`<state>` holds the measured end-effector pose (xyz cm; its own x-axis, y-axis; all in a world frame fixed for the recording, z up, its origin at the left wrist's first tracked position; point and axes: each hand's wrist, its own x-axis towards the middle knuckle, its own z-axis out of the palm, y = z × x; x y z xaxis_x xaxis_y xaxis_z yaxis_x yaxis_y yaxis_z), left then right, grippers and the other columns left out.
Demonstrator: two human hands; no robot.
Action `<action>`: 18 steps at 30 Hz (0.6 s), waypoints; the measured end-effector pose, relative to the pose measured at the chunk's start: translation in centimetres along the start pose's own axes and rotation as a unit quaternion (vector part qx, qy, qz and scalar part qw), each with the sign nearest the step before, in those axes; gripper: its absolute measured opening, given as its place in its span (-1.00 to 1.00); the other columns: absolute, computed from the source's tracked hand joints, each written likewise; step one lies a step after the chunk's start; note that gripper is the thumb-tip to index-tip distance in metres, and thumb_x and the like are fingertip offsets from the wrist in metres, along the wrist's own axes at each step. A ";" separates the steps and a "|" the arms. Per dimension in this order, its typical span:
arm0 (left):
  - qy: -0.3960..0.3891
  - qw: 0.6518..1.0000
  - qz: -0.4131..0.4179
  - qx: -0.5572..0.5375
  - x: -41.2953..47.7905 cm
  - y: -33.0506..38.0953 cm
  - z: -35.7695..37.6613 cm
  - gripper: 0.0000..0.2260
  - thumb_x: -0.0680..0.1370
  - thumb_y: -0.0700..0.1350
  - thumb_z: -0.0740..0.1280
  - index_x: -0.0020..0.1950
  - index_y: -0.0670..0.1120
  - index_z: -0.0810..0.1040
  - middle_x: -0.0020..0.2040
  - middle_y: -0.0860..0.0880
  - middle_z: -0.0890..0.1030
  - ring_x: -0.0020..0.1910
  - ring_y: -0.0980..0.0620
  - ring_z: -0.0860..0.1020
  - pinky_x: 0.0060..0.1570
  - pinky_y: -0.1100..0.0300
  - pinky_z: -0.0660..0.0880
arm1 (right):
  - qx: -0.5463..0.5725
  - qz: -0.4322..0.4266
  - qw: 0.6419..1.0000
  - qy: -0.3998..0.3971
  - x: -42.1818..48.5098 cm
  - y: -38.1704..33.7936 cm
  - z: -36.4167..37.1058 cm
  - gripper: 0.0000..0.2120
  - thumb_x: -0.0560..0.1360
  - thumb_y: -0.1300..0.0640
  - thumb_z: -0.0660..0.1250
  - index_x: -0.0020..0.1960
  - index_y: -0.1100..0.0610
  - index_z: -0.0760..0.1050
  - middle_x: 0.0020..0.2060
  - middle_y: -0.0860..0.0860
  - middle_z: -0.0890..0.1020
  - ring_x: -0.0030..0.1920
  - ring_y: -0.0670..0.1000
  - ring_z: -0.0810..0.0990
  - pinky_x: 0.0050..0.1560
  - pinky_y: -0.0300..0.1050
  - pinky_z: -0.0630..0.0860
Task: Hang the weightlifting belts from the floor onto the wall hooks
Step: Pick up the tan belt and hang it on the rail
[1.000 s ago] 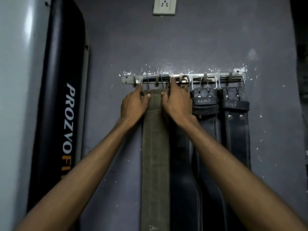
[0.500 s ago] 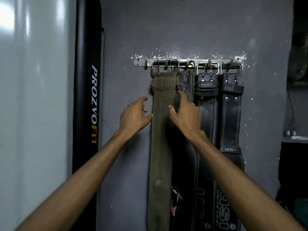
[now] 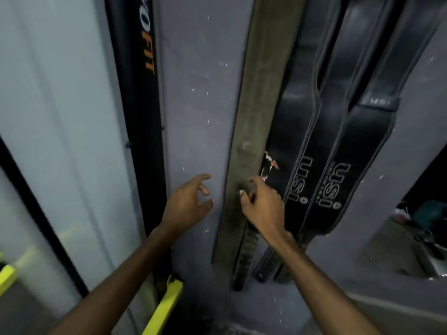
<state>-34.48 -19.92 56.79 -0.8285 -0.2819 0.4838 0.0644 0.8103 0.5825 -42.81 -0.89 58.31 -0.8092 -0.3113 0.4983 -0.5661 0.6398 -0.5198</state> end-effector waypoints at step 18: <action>-0.274 0.895 -0.351 0.018 -45.8 -25.8 31.1 -0.50 0.46 -0.09 0.50 0.38 0.02 0.47 0.05 0.02 0.70 -0.12 -0.01 0.68 -0.13 0.20 0.53 | 0.013 0.188 0.911 -0.368 -46.0 28.0 33.0 -0.76 0.54 0.07 0.41 0.20 0.06 0.57 0.01 0.02 0.69 0.03 0.09 0.66 -0.13 -0.14 0.43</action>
<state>-15.51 -11.94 -0.72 -0.8065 -0.4423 -0.3924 -0.5896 0.5509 0.5907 -26.64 8.15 -2.11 -0.8272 -0.4665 -0.3133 -0.2233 0.7845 -0.5785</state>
